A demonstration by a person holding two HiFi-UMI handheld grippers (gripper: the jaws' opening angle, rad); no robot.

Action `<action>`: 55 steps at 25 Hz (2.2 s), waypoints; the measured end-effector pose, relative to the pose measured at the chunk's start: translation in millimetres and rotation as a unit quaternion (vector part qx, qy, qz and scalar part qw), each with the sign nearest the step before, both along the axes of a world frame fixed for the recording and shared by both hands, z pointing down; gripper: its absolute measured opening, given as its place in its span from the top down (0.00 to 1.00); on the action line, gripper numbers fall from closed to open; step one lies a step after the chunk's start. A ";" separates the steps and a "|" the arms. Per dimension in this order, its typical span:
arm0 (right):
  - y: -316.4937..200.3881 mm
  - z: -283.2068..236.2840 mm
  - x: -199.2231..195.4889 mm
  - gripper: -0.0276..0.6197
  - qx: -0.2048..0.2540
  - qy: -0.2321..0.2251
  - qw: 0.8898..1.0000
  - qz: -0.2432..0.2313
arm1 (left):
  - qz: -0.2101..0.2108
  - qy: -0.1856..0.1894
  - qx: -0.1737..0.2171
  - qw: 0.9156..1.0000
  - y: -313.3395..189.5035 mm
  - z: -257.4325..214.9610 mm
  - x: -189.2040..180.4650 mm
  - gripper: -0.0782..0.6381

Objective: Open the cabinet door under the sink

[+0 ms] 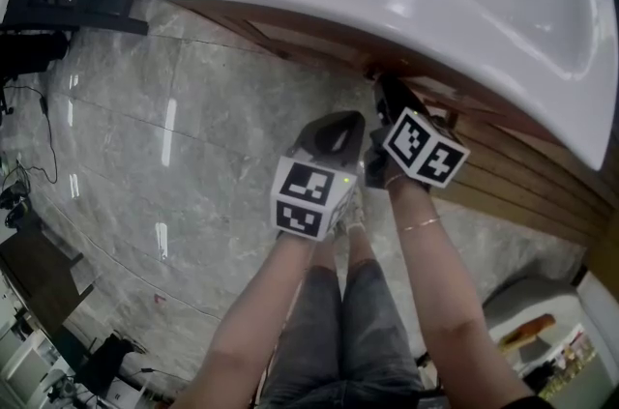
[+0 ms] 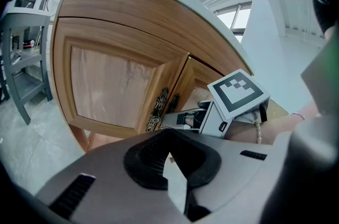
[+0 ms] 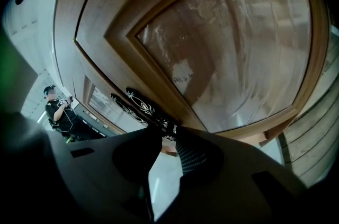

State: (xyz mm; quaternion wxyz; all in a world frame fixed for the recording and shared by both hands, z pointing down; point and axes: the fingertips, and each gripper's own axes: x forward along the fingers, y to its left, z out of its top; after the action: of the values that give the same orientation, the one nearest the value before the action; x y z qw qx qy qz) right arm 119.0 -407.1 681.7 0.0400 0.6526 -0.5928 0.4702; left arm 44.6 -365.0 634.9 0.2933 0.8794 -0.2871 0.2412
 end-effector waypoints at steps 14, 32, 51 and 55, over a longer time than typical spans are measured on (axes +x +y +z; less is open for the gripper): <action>16.2 -3.5 -7.6 0.82 0.008 -0.001 0.999 -0.049 | 0.010 0.021 0.003 1.000 4.2 -10.3 4.9 0.88; 55.4 -4.5 -25.5 0.82 0.014 0.022 0.994 -0.109 | 0.059 0.025 0.017 0.998 13.9 -12.9 22.8 0.69; 73.0 -5.8 -30.0 0.82 0.022 0.013 0.991 -0.131 | 0.188 0.037 0.052 0.980 10.9 -5.3 51.0 0.61; 73.5 -5.8 -30.8 0.82 0.022 0.010 0.991 -0.132 | 0.206 0.046 0.056 0.976 13.5 -6.1 54.3 0.62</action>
State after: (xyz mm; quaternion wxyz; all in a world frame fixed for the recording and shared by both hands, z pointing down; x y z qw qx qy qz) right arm 88.2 -333.6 675.9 0.0934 0.5740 -0.6834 0.4415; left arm 98.9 -351.5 628.8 0.2005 0.9449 -0.0994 0.2391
